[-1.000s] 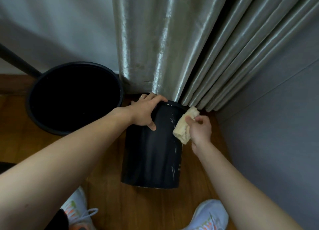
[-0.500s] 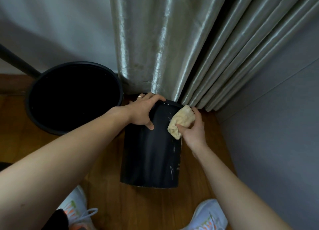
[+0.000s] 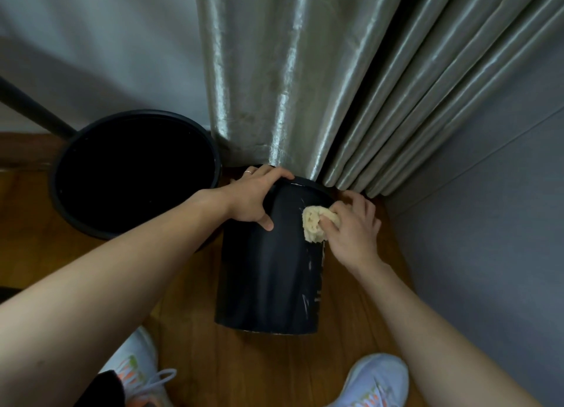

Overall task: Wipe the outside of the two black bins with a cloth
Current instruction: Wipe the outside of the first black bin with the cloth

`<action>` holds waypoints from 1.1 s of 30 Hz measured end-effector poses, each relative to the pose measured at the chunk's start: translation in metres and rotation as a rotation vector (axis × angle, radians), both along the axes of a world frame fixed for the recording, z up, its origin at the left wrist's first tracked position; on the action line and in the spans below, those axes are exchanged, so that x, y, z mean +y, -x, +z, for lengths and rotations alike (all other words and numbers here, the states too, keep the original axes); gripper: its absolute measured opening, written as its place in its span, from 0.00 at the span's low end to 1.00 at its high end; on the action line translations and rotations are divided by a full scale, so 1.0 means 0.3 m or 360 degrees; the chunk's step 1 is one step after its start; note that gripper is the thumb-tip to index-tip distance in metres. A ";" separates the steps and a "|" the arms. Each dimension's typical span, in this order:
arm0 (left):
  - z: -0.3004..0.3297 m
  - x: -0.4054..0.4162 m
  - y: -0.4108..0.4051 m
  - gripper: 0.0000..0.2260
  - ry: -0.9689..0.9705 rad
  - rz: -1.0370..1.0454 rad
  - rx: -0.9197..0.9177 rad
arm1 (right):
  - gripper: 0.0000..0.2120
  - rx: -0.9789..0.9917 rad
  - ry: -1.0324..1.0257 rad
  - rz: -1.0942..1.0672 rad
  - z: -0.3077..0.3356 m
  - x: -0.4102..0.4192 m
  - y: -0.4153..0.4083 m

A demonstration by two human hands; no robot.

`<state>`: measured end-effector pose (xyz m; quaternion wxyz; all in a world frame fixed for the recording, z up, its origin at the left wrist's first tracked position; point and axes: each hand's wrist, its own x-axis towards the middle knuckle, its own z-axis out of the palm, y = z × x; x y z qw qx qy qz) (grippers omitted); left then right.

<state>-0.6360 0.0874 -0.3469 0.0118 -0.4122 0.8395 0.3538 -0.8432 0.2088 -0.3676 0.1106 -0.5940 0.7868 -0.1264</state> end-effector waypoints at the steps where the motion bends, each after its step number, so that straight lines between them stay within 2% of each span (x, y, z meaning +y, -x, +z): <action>1: 0.000 -0.001 0.000 0.47 0.0001 -0.0005 0.0004 | 0.10 -0.0049 0.0000 -0.0088 -0.007 0.001 -0.008; 4: -0.004 -0.003 -0.001 0.47 0.0003 -0.0008 0.0008 | 0.10 -0.0179 0.0016 -0.0166 -0.031 0.023 -0.046; 8: -0.007 -0.004 -0.003 0.47 0.0007 0.0001 0.0017 | 0.11 -0.0202 0.0198 -0.0037 -0.061 0.061 -0.073; 12: -0.006 -0.007 -0.004 0.47 0.0010 0.0005 0.0008 | 0.21 -0.0345 0.0183 0.0012 -0.074 0.081 -0.084; 14: -0.006 -0.008 -0.006 0.47 0.0009 0.0005 0.0008 | 0.26 -0.0315 0.0180 0.0069 -0.080 0.096 -0.082; 25: -0.007 -0.010 -0.013 0.47 0.0016 -0.0031 0.0011 | 0.16 -0.0108 0.0222 0.0295 -0.004 -0.047 -0.108; 30: -0.002 -0.017 -0.018 0.47 0.0014 -0.0036 0.0023 | 0.16 -0.0281 0.0137 0.0005 -0.011 -0.048 -0.009; 33: -0.002 -0.014 -0.008 0.47 0.0015 -0.0042 0.0019 | 0.16 -0.0309 0.0201 0.0210 0.002 -0.055 -0.051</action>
